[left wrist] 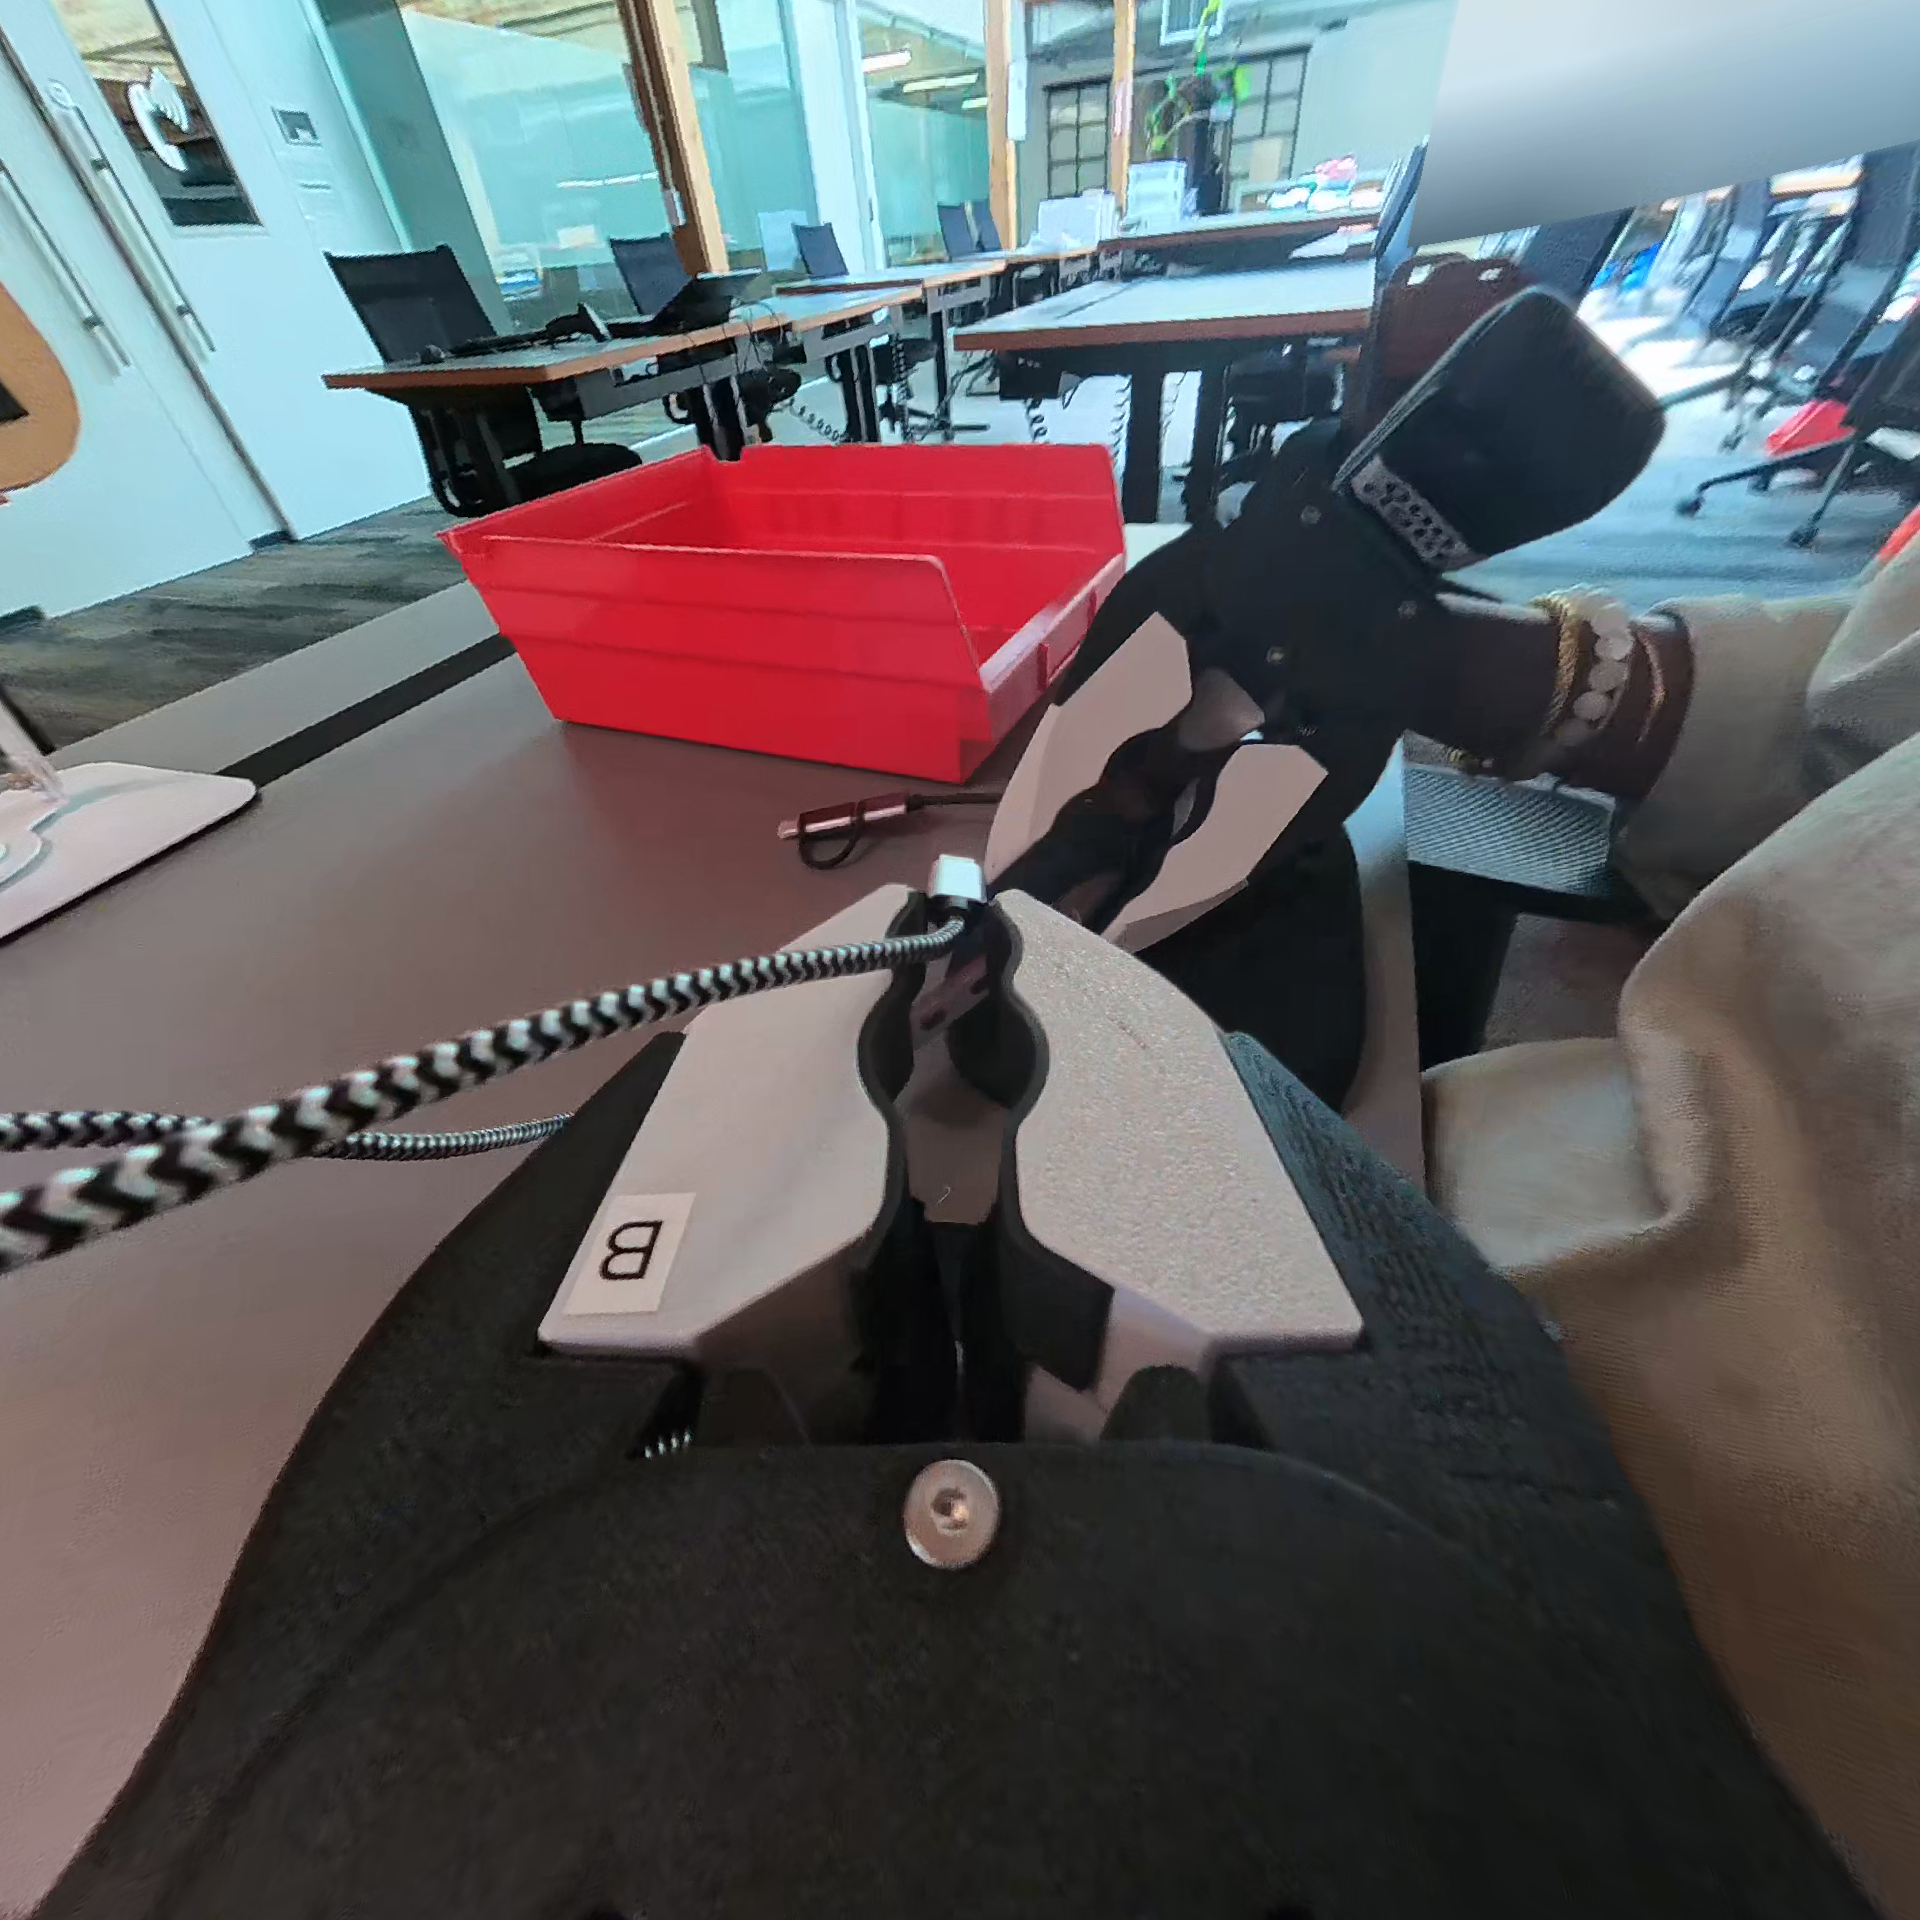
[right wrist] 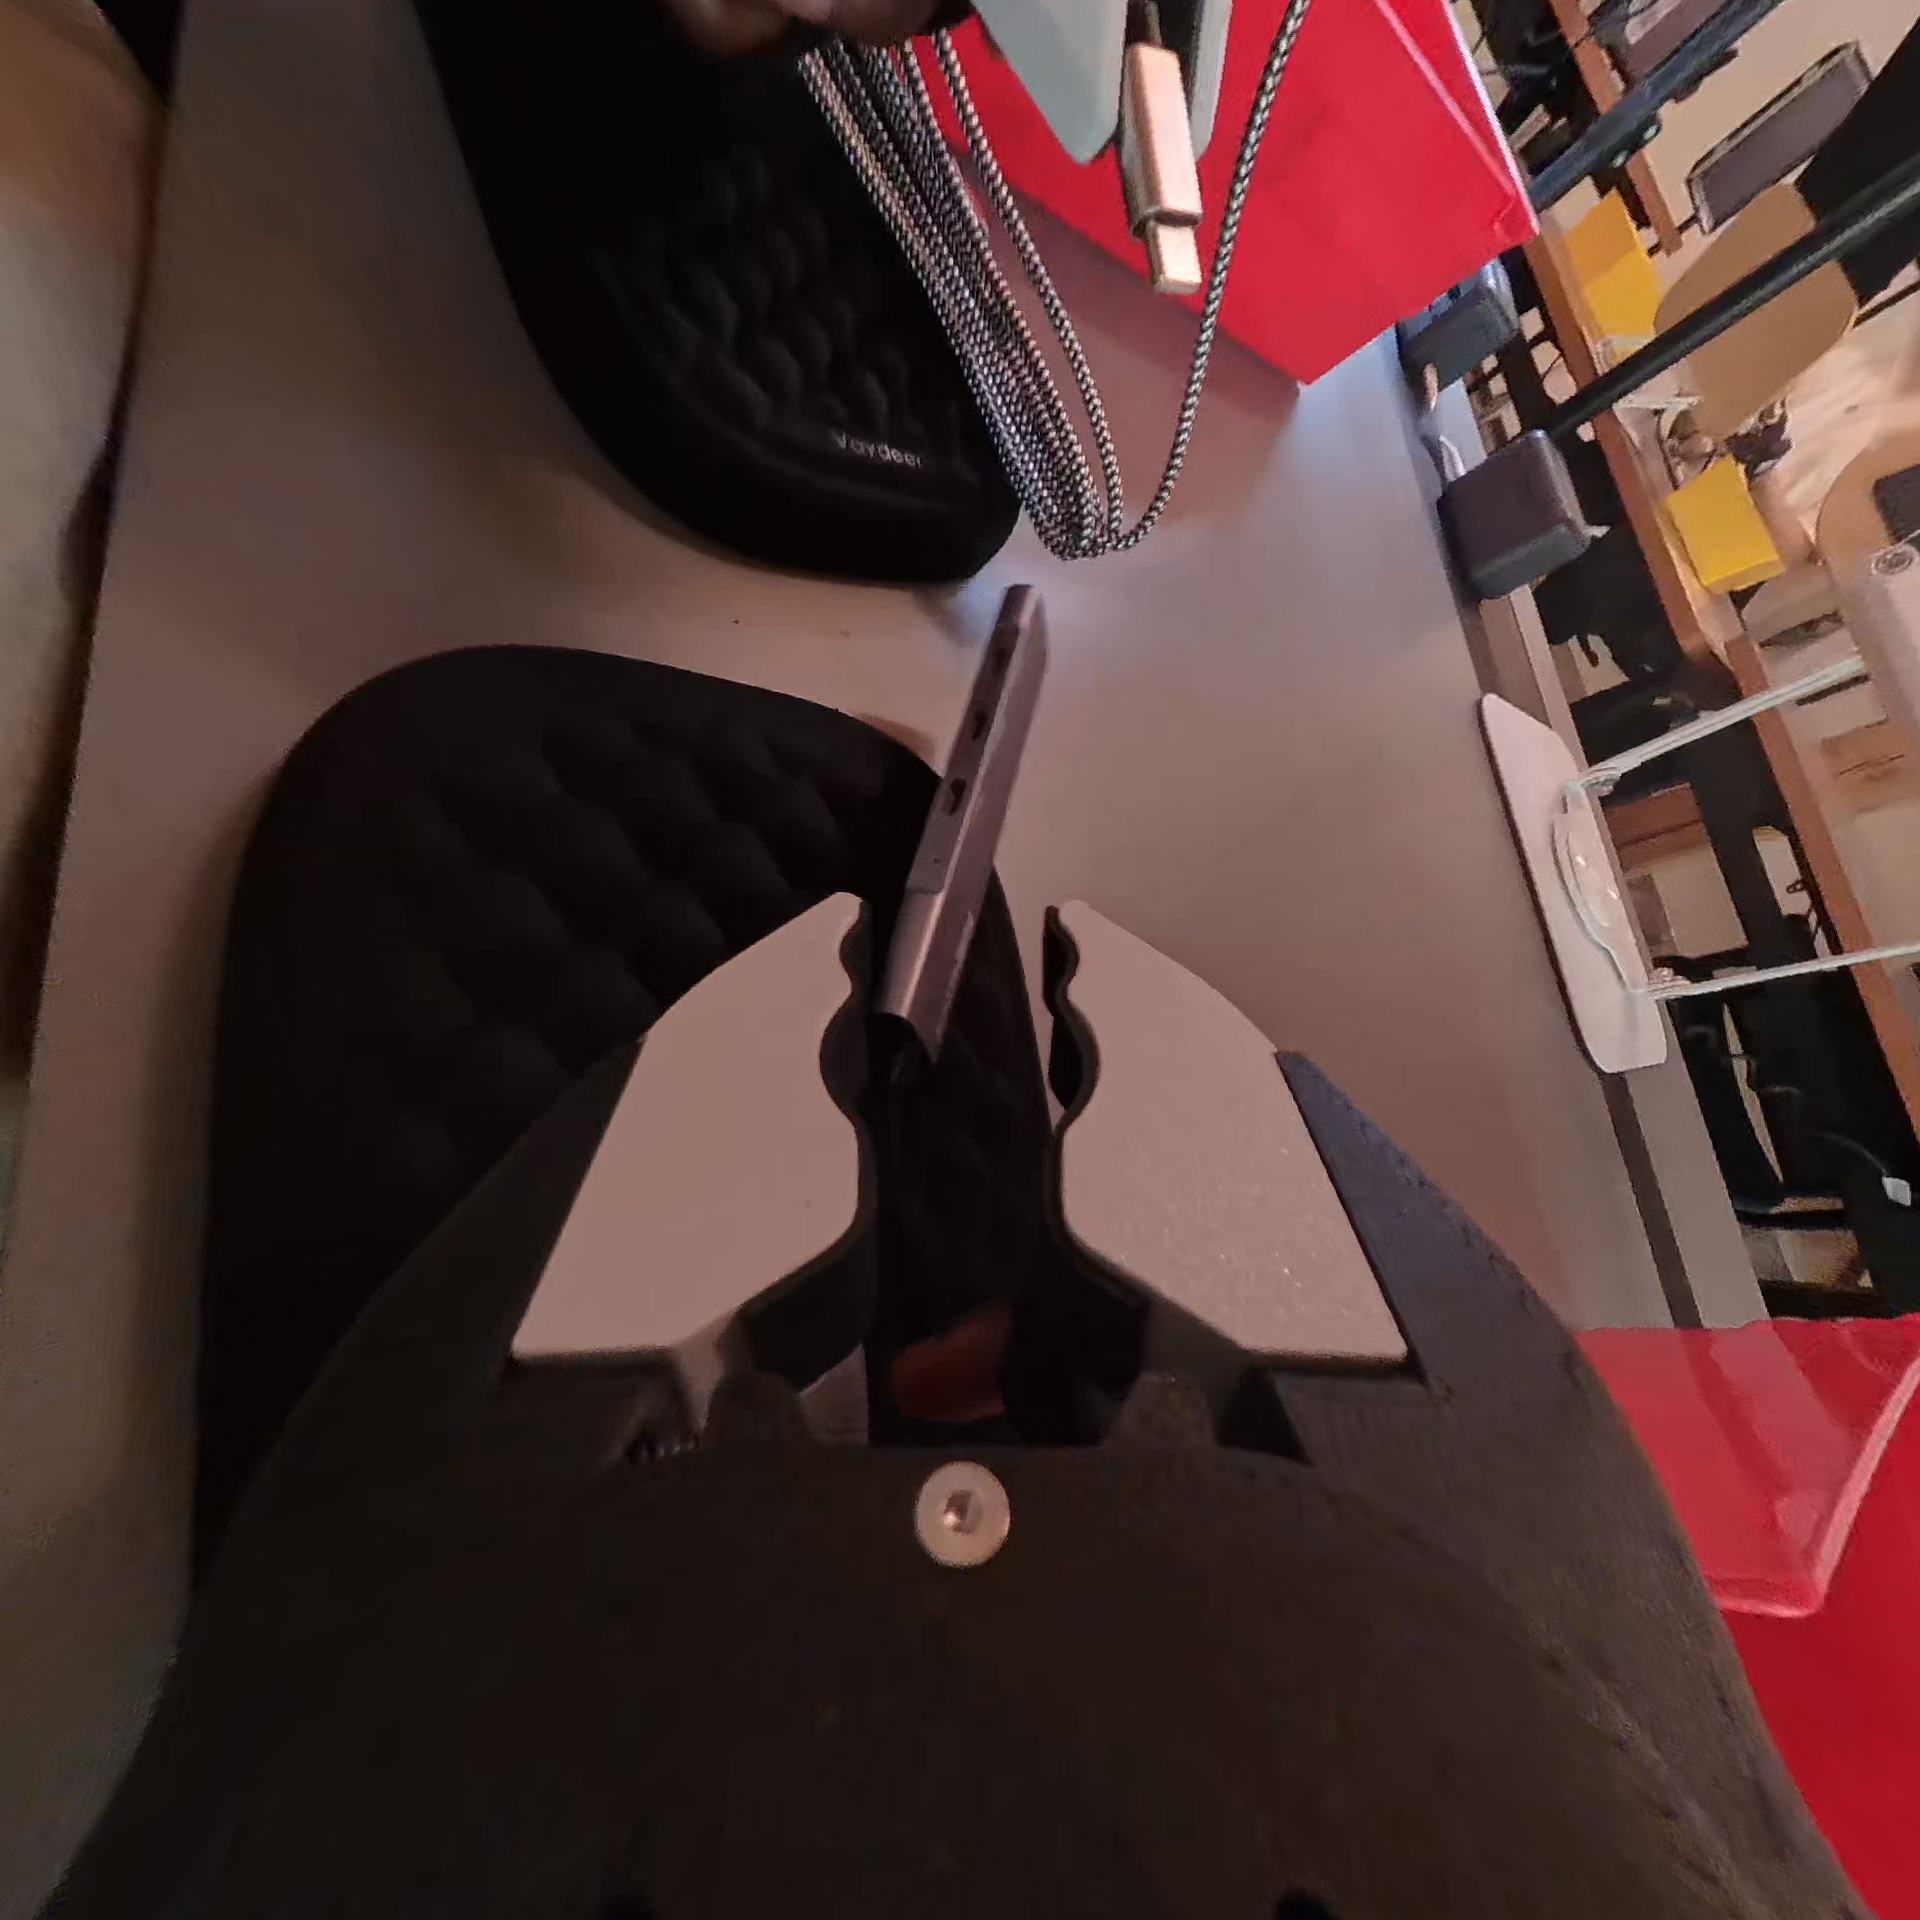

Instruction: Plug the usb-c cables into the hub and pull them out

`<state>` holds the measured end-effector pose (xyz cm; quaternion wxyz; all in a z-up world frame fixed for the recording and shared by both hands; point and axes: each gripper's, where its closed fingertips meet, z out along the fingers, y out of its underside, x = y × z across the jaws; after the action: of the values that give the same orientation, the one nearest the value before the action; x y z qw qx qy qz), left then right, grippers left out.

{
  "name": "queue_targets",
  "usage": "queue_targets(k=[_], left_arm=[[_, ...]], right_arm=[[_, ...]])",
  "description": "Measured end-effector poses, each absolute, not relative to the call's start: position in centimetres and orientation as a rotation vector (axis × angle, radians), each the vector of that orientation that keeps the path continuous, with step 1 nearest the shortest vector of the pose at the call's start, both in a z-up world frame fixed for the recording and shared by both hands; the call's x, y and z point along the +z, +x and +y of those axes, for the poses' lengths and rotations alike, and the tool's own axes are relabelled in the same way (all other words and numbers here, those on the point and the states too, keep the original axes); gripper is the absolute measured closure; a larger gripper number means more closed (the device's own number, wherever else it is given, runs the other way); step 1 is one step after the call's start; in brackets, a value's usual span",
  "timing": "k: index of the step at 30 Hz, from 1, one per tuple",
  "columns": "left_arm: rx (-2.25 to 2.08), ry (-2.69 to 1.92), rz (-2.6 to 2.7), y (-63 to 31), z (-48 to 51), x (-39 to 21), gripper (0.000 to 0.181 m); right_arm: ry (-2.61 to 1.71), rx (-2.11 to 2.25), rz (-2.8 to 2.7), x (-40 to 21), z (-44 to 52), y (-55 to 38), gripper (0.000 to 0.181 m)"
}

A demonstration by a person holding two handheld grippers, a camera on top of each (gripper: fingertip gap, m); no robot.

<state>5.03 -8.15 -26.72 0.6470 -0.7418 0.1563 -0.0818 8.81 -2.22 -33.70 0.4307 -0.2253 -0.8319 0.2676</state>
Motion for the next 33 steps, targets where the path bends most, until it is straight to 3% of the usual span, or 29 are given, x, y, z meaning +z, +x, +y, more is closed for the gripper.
queue_targets(k=[2, 4, 13, 33], left_arm=[[-0.119, -1.714, 0.364, 5.0, -7.8, -27.2, 0.172], [-0.03, -1.735, 0.362, 5.0, -7.5, -27.5, 0.172], [0.094, -1.726, 0.136, 3.1, -5.2, -26.6, 0.172], [0.033, -1.708, 0.055, 2.0, -4.4, -26.0, 0.172]], right_arm=[[-0.607, 0.62, -2.074, -33.8, -2.0, 8.5, 0.167], [-0.667, 0.486, -2.019, -33.7, -0.9, 7.6, 0.172], [-0.702, 0.181, -1.601, -27.3, -0.8, 5.2, 0.173], [-0.498, -0.055, -1.471, -26.4, -2.4, 3.3, 0.174]])
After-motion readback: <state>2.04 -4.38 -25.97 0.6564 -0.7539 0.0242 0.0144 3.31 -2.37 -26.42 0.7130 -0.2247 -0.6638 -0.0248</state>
